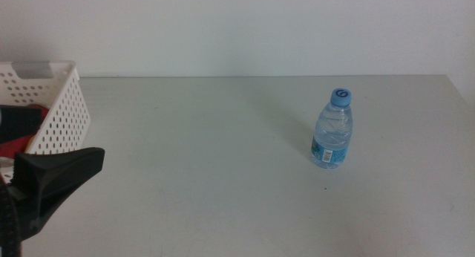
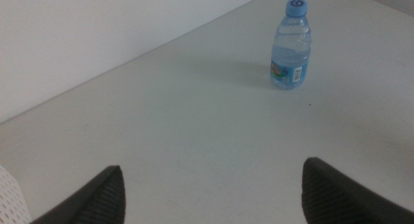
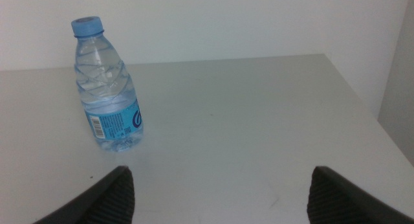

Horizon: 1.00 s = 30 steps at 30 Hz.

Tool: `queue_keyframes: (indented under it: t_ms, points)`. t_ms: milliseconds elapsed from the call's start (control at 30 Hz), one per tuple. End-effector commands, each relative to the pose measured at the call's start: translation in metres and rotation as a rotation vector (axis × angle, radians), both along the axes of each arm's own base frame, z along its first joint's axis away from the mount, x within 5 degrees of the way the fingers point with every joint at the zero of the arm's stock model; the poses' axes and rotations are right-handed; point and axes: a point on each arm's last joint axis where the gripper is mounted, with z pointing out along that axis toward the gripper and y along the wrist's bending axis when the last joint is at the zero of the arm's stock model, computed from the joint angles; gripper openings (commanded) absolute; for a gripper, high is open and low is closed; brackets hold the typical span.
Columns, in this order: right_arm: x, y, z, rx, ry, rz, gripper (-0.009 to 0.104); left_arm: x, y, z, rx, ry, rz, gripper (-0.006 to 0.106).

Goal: Use arms to grab the bottles and put them into the dustbin to the left of the table.

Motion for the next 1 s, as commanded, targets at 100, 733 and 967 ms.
queue_keyframes:
  t_ms: [100,733,967]
  points:
    - [-0.001,0.000,0.020,-0.119,-0.202,0.001,0.094,0.002,-0.002,0.013,-0.062,-0.072,0.002,0.093]
    - [0.074,0.028,0.018,-0.034,-0.221,0.296,0.094,0.002,-0.002,0.013,-0.062,-0.071,0.002,0.093]
    - [0.106,0.038,0.000,0.045,-0.186,0.406,0.094,0.002,-0.002,0.013,-0.062,-0.071,0.002,0.093]
